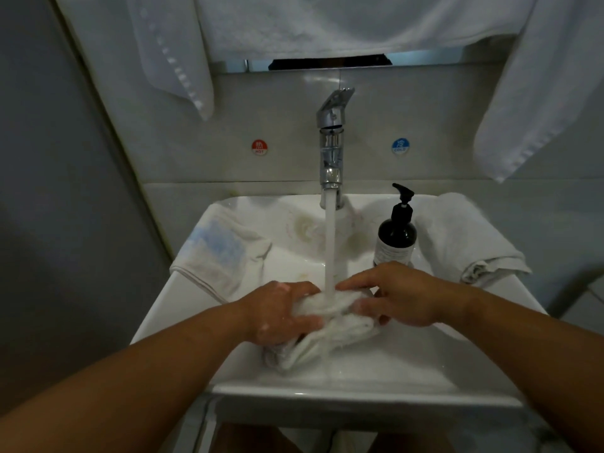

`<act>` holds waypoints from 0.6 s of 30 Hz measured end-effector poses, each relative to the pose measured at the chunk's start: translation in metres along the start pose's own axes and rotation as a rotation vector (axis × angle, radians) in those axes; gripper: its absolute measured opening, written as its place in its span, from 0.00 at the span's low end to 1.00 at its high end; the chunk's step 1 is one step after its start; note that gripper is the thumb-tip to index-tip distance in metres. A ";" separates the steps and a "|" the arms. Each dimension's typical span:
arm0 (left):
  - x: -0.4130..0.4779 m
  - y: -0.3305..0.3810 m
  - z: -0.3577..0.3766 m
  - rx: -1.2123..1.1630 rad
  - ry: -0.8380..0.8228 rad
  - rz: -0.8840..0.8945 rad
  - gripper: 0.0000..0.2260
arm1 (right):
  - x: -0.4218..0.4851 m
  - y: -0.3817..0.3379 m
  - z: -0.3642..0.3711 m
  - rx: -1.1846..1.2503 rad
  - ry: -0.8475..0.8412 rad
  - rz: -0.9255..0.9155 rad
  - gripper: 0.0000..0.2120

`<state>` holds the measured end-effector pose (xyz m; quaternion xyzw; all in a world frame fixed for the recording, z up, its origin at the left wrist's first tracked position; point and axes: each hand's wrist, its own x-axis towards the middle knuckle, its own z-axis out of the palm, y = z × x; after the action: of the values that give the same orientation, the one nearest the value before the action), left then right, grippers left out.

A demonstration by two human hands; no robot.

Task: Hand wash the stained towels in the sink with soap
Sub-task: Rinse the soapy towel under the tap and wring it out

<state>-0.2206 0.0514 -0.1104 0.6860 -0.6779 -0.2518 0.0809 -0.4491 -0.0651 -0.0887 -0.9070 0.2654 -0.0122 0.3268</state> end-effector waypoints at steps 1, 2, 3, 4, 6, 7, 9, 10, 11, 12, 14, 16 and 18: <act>-0.001 0.001 0.000 -0.017 -0.012 -0.003 0.28 | 0.001 -0.001 0.000 -0.050 0.042 -0.007 0.13; -0.001 0.003 0.000 -0.030 -0.023 -0.003 0.29 | 0.003 -0.003 0.000 -0.085 0.088 -0.021 0.10; -0.002 0.004 -0.001 -0.029 -0.031 0.004 0.31 | 0.005 -0.004 0.001 -0.091 0.131 -0.036 0.10; -0.003 0.006 -0.001 -0.006 -0.034 0.013 0.33 | 0.007 -0.004 0.002 -0.084 0.166 -0.046 0.10; -0.004 0.009 -0.001 0.061 -0.014 0.044 0.36 | 0.010 -0.006 0.003 -0.075 0.224 -0.052 0.10; -0.003 0.010 -0.001 0.082 0.003 0.055 0.37 | 0.011 -0.007 0.002 -0.057 0.250 -0.049 0.09; -0.002 0.008 -0.002 0.102 0.041 0.049 0.38 | 0.011 -0.006 0.001 0.052 0.284 -0.016 0.11; -0.001 0.006 -0.004 0.102 0.063 0.041 0.37 | 0.011 -0.005 0.000 0.111 0.295 0.021 0.12; 0.000 0.004 -0.006 0.095 0.088 0.030 0.35 | 0.011 -0.004 -0.001 0.153 0.306 0.071 0.14; -0.001 0.003 -0.008 0.087 0.109 0.019 0.32 | 0.011 -0.003 -0.001 0.168 0.317 0.116 0.15; 0.000 0.001 -0.008 0.115 0.154 0.017 0.25 | 0.011 0.001 0.000 0.066 0.330 0.163 0.16; 0.000 -0.001 -0.009 0.171 0.190 0.033 0.19 | 0.010 0.004 0.002 -0.016 0.260 0.156 0.12; 0.000 -0.003 -0.009 0.150 0.210 0.013 0.15 | 0.006 0.002 0.003 -0.040 0.109 0.127 0.15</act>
<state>-0.2144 0.0492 -0.1041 0.7084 -0.6869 -0.1266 0.1013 -0.4444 -0.0681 -0.0931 -0.8926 0.3401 -0.0357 0.2938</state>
